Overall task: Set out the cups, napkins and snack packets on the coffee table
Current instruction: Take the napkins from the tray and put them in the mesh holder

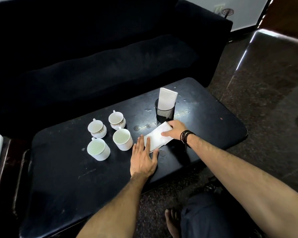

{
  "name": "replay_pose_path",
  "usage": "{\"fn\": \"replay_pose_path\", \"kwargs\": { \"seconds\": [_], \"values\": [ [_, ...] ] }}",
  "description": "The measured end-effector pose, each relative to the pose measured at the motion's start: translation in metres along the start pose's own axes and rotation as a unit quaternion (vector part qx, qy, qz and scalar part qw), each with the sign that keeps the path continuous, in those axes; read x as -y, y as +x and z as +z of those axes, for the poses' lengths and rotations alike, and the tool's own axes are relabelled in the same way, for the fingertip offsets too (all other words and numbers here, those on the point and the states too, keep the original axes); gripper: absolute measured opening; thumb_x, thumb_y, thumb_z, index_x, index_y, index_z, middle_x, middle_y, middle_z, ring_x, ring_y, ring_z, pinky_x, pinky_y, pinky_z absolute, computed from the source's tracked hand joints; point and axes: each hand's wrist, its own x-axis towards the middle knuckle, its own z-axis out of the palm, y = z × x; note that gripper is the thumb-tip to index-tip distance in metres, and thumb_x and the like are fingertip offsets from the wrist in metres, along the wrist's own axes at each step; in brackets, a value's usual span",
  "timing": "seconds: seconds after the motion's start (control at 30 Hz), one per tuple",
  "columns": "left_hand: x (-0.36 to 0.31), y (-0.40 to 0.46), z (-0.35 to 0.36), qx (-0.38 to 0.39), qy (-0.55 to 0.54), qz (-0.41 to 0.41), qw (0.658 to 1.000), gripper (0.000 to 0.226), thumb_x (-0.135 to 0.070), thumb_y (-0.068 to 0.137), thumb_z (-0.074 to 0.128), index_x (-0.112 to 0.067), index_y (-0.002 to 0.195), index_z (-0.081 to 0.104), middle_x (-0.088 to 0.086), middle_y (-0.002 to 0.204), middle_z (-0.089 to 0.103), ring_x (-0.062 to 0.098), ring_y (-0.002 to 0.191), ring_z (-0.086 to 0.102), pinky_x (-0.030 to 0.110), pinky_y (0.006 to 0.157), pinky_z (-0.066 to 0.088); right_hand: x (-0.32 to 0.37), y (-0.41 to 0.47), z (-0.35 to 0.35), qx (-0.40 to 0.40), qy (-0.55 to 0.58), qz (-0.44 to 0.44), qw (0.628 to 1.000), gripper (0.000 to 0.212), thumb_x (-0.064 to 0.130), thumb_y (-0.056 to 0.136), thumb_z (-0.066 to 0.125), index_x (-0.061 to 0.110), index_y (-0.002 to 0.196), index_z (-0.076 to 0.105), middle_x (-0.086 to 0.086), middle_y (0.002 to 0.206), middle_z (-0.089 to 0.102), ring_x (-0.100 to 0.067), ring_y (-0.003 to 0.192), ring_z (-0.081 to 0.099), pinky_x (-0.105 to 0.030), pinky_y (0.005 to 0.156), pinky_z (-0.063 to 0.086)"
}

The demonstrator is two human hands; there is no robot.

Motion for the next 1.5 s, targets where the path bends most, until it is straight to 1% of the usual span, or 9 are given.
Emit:
{"fn": "replay_pose_path", "kwargs": {
  "seconds": [0.07, 0.17, 0.27, 0.47, 0.57, 0.7, 0.93, 1.27, 1.5],
  "values": [
    [0.0, 0.0, 0.001, -0.004, -0.006, -0.003, 1.0, 0.076, -0.062, 0.096, 0.022, -0.017, 0.156, 0.017, 0.009, 0.164, 0.011, 0.021, 0.152, 0.008, 0.036, 0.123, 0.008, 0.008, -0.003, -0.007, -0.013, -0.059, -0.056, 0.997, 0.028, 0.024, 0.07, 0.08, 0.004, 0.084, 0.067, -0.007, 0.08, 0.068, -0.019, 0.077, 0.058, -0.026, 0.064, 0.04],
    [0.0, 0.001, 0.002, -0.008, -0.003, -0.009, 1.0, 0.083, -0.066, 0.094, 0.018, -0.012, 0.157, 0.01, 0.005, 0.165, 0.011, 0.018, 0.152, 0.007, 0.032, 0.122, 0.004, 0.03, -0.01, -0.037, -0.041, -0.089, -0.125, 0.987, 0.018, 0.022, 0.074, 0.077, 0.014, 0.089, 0.073, 0.004, 0.07, 0.059, -0.016, 0.076, 0.054, -0.011, 0.057, 0.034],
    [0.001, 0.001, 0.003, -0.003, 0.013, -0.009, 1.0, 0.085, -0.068, 0.093, 0.013, -0.012, 0.157, 0.011, 0.006, 0.165, 0.009, 0.017, 0.152, 0.005, 0.031, 0.122, 0.001, 0.056, -0.013, -0.082, -0.08, -0.109, -0.177, 0.975, 0.019, 0.023, 0.075, 0.078, 0.02, 0.093, 0.075, 0.001, 0.079, 0.066, -0.012, 0.078, 0.057, -0.012, 0.06, 0.03],
    [0.001, 0.001, 0.003, -0.001, 0.01, -0.01, 1.0, 0.085, -0.07, 0.093, 0.014, -0.014, 0.157, 0.011, 0.005, 0.165, 0.007, 0.017, 0.152, 0.003, 0.032, 0.122, 0.0, 0.103, 0.001, -0.154, -0.172, -0.108, -0.171, 0.964, 0.022, 0.014, 0.08, 0.068, 0.019, 0.101, 0.074, -0.006, 0.099, 0.072, -0.02, 0.096, 0.066, -0.019, 0.076, 0.046],
    [0.0, 0.0, 0.002, -0.003, 0.006, -0.01, 1.0, 0.085, -0.07, 0.093, 0.015, -0.014, 0.157, 0.012, 0.005, 0.165, 0.007, 0.017, 0.152, 0.003, 0.032, 0.123, 0.002, 0.114, 0.014, -0.158, -0.14, -0.193, -0.148, 0.96, 0.031, 0.01, 0.082, 0.061, 0.017, 0.111, 0.07, -0.013, 0.113, 0.068, -0.029, 0.108, 0.062, -0.028, 0.085, 0.051],
    [0.001, 0.0, 0.003, -0.007, 0.004, -0.01, 1.0, 0.085, -0.07, 0.093, 0.016, -0.014, 0.157, 0.012, 0.004, 0.165, 0.007, 0.016, 0.152, 0.002, 0.031, 0.123, 0.001, 0.123, 0.018, -0.141, -0.115, -0.276, -0.154, 0.942, 0.037, 0.004, 0.083, 0.052, 0.016, 0.117, 0.063, -0.015, 0.117, 0.065, -0.036, 0.11, 0.061, -0.039, 0.089, 0.054],
    [0.002, 0.002, 0.006, -0.011, 0.006, -0.014, 1.0, 0.088, -0.072, 0.091, 0.012, -0.014, 0.157, 0.013, 0.004, 0.165, 0.007, 0.015, 0.152, 0.003, 0.032, 0.123, 0.003, 0.12, 0.028, -0.109, -0.099, -0.287, -0.151, 0.941, 0.049, -0.006, 0.078, 0.048, 0.015, 0.122, 0.042, -0.02, 0.103, 0.061, -0.038, 0.087, 0.063, -0.04, 0.069, 0.054],
    [0.001, 0.002, 0.007, -0.01, 0.005, -0.014, 1.0, 0.091, -0.075, 0.091, 0.014, -0.013, 0.157, 0.015, 0.005, 0.165, 0.008, 0.016, 0.152, 0.003, 0.032, 0.123, 0.003, 0.135, 0.041, -0.137, -0.096, -0.353, -0.155, 0.918, 0.044, -0.004, 0.074, 0.046, 0.019, 0.108, 0.063, -0.016, 0.106, 0.063, -0.037, 0.093, 0.065, -0.035, 0.068, 0.054],
    [0.001, 0.002, 0.005, -0.008, 0.008, -0.014, 1.0, 0.09, -0.074, 0.091, 0.017, -0.012, 0.156, 0.016, 0.005, 0.165, 0.008, 0.016, 0.152, 0.003, 0.032, 0.123, 0.003, 0.134, 0.042, -0.118, -0.056, -0.397, -0.153, 0.903, 0.037, -0.001, 0.076, 0.048, 0.012, 0.109, 0.059, -0.019, 0.11, 0.062, -0.041, 0.1, 0.064, -0.033, 0.066, 0.046]
  ]
}}
